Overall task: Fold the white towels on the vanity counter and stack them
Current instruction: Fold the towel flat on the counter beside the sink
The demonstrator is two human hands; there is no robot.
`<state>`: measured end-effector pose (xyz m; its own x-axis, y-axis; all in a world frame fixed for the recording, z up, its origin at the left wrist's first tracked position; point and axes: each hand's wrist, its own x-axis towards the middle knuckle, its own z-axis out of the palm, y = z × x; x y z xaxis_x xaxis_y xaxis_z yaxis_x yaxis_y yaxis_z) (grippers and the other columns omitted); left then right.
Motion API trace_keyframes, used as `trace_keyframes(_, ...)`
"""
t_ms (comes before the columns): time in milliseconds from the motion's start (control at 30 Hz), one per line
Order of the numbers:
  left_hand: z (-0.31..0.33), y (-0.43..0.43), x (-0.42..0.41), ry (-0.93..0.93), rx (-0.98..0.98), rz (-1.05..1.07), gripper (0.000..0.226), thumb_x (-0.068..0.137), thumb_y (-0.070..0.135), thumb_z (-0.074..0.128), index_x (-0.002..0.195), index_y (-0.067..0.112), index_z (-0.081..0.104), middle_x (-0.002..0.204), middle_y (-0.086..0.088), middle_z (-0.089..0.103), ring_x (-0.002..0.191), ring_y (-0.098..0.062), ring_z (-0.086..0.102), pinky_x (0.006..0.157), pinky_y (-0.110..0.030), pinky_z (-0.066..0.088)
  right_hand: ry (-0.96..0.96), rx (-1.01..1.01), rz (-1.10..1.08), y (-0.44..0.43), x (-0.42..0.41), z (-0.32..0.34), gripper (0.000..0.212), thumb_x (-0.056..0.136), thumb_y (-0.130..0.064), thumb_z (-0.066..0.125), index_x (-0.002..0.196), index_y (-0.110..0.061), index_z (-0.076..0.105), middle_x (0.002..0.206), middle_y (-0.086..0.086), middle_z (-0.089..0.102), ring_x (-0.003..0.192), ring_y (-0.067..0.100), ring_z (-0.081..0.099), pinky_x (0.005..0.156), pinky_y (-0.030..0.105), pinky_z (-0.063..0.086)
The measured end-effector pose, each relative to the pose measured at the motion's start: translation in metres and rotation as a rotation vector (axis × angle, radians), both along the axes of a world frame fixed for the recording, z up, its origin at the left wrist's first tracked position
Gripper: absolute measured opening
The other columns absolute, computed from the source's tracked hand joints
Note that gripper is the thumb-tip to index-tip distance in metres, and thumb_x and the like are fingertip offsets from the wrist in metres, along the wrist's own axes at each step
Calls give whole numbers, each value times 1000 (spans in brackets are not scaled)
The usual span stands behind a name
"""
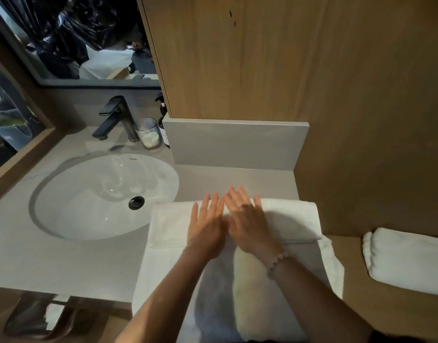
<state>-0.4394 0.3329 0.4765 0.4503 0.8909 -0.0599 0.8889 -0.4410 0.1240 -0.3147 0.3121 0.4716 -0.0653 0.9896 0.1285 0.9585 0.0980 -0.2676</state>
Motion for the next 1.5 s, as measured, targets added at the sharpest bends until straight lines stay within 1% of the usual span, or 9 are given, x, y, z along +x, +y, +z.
trace_keyframes(67, -9, -2, -4, 26, -75, 3, 58, 88, 41, 29, 136, 14, 48, 143, -4, 45, 130, -29, 45, 99, -54, 39, -76, -58, 44, -4, -5, -14, 50, 87, -28, 31, 125, -12, 60, 133, 6, 57, 126, 22, 50, 100, 50, 39)
trace_keyframes(133, -16, -2, -9, 17, -104, 0, 72, 85, 52, 4, 148, 23, 24, 156, 4, 14, 145, -23, 14, 112, -55, 17, -132, -98, 46, -8, -1, -22, 55, 94, -33, 20, 128, -14, 58, 135, 5, 55, 127, 20, 49, 106, 47, 38)
trace_keyframes(200, -24, -2, -12, -33, -124, 9, 79, 78, 58, -13, 150, 30, 4, 158, 6, -7, 145, -20, -12, 114, -50, -5, -140, -130, 51, -8, 5, -22, 67, 92, -46, 5, 141, -17, 41, 149, 2, 38, 139, 17, 33, 114, 38, 20)
trace_keyframes(333, -23, 6, -16, -42, -96, 29, 81, 74, 63, -15, 149, 34, -2, 158, 3, -12, 144, -19, -17, 114, -48, -10, -12, -177, 33, -2, 22, -20, 93, 75, -75, -9, 151, -23, 6, 159, -4, 1, 145, 10, -4, 112, 25, -10)
trace_keyframes(867, -17, 23, -55, -41, -78, 341, 121, 53, 91, 9, 151, 20, 1, 158, -8, -11, 145, -27, -13, 118, -41, -3, -60, -232, -411, -10, 77, -21, 108, 64, -82, -5, 151, -19, 4, 158, 10, -8, 145, 21, -12, 116, 34, -6)
trace_keyframes(1100, -12, 32, -71, -15, -145, 442, 110, 75, 82, 31, 150, 10, -6, 157, -13, -13, 145, -23, -15, 118, -37, -5, -9, -253, -623, -11, 98, -16, 104, 71, -85, 13, 150, -17, 13, 157, 16, 0, 146, 29, -2, 116, 47, 2)
trace_keyframes(1267, -19, 8, -48, -80, 96, 276, 85, 81, 61, 24, 140, 1, 39, 149, -18, 32, 141, -33, 24, 113, -50, 18, -91, -178, -504, -22, 53, -10, 91, 79, -68, 5, 150, -11, -2, 157, 14, -12, 145, 28, -13, 111, 46, -14)
trace_keyframes(1400, -23, -19, -23, -83, -73, 143, 80, 76, 68, -8, 146, 30, -10, 153, 5, -22, 141, -25, -24, 113, -46, -17, -63, -276, -430, -28, 22, -21, 91, 72, -67, -13, 148, -18, -16, 154, 7, -24, 144, 26, -18, 113, 47, -12)
trace_keyframes(1500, -28, 2, -22, -60, -59, 134, 80, 71, 72, -18, 142, 36, -20, 148, 9, -31, 137, -20, -34, 111, -46, -22, -85, -266, -426, -9, 30, -26, 94, 68, -66, -16, 149, -18, -13, 154, 6, -22, 144, 26, -15, 114, 47, -10)
